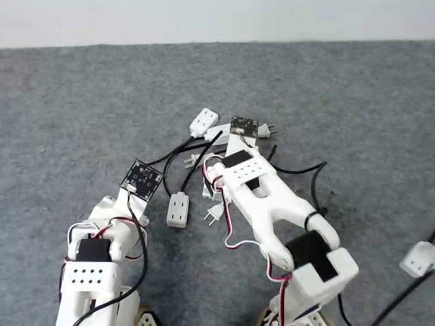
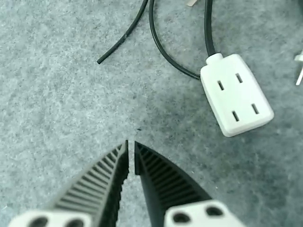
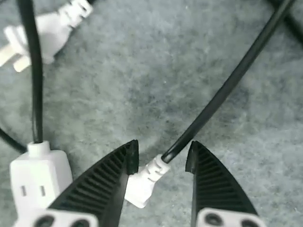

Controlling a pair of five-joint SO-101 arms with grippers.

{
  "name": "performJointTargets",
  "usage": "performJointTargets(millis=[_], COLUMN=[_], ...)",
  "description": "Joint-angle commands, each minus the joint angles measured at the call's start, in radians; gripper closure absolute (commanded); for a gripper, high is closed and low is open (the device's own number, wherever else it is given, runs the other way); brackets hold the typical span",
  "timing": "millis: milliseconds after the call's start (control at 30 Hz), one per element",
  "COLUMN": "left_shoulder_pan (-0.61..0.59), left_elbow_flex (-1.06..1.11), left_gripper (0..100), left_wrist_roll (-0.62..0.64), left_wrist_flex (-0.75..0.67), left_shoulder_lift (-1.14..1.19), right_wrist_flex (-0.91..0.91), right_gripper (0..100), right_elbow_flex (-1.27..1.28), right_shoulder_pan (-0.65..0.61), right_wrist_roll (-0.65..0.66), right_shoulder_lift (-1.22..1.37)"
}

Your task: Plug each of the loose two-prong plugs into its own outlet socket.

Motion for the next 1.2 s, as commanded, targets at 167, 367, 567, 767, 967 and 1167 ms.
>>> performJointTargets(millis=[167,367,567,767,967,1167], left_shoulder_pan=[-0.005,-0.005,-0.006,-0.006,-0.005,-0.005], left_elbow_flex=[-0.007,-0.007,-0.007,-0.005,0.001,0.001], left_gripper=[98,98,98,98,98,98], left_wrist_roll=[-0.011,-0.011,-0.012,-0.012,-0.012,-0.012], left_wrist_flex=[-0.017,-0.017,-0.017,-0.017,-0.017,-0.017], left_shoulder_lift=[-0.020,-0.020,-0.020,-0.020,-0.021,-0.021], right_wrist_flex=[0.044,0.044,0.077,0.223,0.286,0.355], right_gripper=[97.8,98.0,99.1,98.8,79.6,77.0], right_elbow_flex=[-0.100,-0.101,-0.126,-0.192,-0.195,-0.256], right_shoulder_pan=[0.001,0.025,0.042,0.105,0.213,0.240], right_wrist_roll=[-0.002,0.003,0.106,0.371,0.454,0.468], right_shoulder_lift=[0.002,0.004,0.002,0.013,0.004,0.012])
